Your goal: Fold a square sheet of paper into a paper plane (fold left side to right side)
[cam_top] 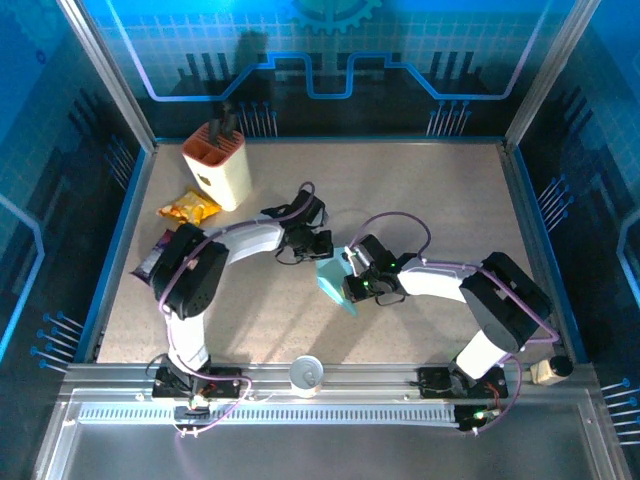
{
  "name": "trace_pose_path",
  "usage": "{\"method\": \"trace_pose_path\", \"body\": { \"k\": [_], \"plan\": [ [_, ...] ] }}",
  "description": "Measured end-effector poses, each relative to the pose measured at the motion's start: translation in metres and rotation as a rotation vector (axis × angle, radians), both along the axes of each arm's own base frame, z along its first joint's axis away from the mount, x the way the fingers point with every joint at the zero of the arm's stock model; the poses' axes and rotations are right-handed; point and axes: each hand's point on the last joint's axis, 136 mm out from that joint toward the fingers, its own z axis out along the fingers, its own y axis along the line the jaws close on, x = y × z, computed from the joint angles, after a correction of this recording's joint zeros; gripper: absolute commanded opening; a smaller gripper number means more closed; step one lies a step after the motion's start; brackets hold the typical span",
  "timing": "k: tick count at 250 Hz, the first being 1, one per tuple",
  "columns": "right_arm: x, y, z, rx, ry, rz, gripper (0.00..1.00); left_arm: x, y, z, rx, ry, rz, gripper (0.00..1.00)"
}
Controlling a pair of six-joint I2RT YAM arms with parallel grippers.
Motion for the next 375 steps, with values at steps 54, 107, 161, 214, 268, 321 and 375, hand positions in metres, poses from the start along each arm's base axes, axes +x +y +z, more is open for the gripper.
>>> {"method": "trace_pose_path", "body": {
  "k": [54,107,161,214,268,321,375],
  "plan": [
    [0.0,0.002,0.0,0.008,0.0,0.004,0.17,-0.029,0.013,0.024,-0.045,-0.033,0.012,0.02],
    [0.001,0.003,0.0,0.014,-0.002,0.005,0.17,-0.061,0.002,0.009,-0.046,0.037,-0.015,0.02],
    [0.001,0.003,0.0,0.013,-0.002,0.006,0.17,-0.071,-0.014,-0.002,-0.056,0.066,-0.042,0.01],
    [0.001,0.003,0.0,0.013,-0.002,0.006,0.17,-0.075,-0.015,-0.026,-0.022,0.116,-0.04,0.01],
    [0.001,0.003,0.0,0.013,-0.002,0.005,0.17,-0.076,-0.014,-0.033,-0.011,0.129,-0.04,0.0],
    [0.001,0.003,0.0,0.012,-0.002,0.005,0.16,-0.076,-0.014,-0.035,-0.009,0.131,-0.04,0.0],
    [0.001,0.003,-0.001,0.011,-0.001,0.005,0.16,-0.078,-0.012,-0.041,0.001,0.137,-0.038,0.0]
  ]
}}
